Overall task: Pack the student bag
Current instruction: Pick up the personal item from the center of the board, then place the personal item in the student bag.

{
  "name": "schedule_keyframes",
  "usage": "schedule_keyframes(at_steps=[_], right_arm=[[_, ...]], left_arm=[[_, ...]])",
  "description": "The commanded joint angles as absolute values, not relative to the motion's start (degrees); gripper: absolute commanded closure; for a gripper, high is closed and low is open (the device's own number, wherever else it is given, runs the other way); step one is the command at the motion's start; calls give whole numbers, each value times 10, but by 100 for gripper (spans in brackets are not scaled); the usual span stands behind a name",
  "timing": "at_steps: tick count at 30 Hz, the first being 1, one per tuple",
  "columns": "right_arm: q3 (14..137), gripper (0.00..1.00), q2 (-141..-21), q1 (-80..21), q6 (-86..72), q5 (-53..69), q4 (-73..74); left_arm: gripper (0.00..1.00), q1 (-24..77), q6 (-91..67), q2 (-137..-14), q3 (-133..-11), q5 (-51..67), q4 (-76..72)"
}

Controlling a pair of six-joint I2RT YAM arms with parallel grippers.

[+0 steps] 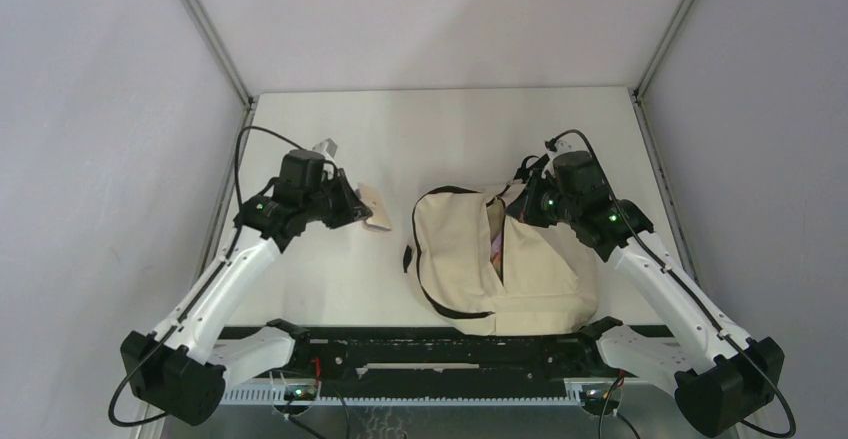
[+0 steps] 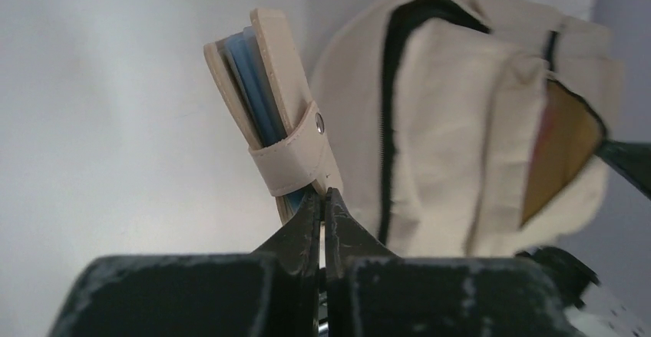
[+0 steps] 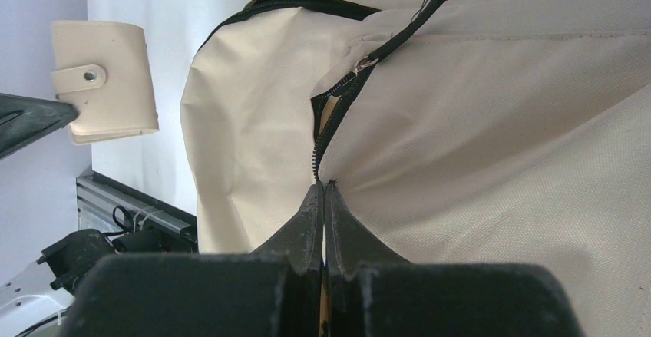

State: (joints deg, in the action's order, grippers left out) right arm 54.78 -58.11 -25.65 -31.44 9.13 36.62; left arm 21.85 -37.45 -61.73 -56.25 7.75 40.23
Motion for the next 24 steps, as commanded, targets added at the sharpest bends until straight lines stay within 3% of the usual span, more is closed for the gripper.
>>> schedule_keyframes(at_steps=[1, 13, 24], right_arm=[[561, 100, -570, -265, -328, 105, 314], [561, 100, -564, -265, -330, 100, 320], [561, 100, -556, -266, -333, 98, 324]], left_arm=[[100, 232, -387, -598, -600, 208, 339], [100, 395, -410, -666, -623, 340, 166], [100, 435, -403, -798, -681, 414, 101]])
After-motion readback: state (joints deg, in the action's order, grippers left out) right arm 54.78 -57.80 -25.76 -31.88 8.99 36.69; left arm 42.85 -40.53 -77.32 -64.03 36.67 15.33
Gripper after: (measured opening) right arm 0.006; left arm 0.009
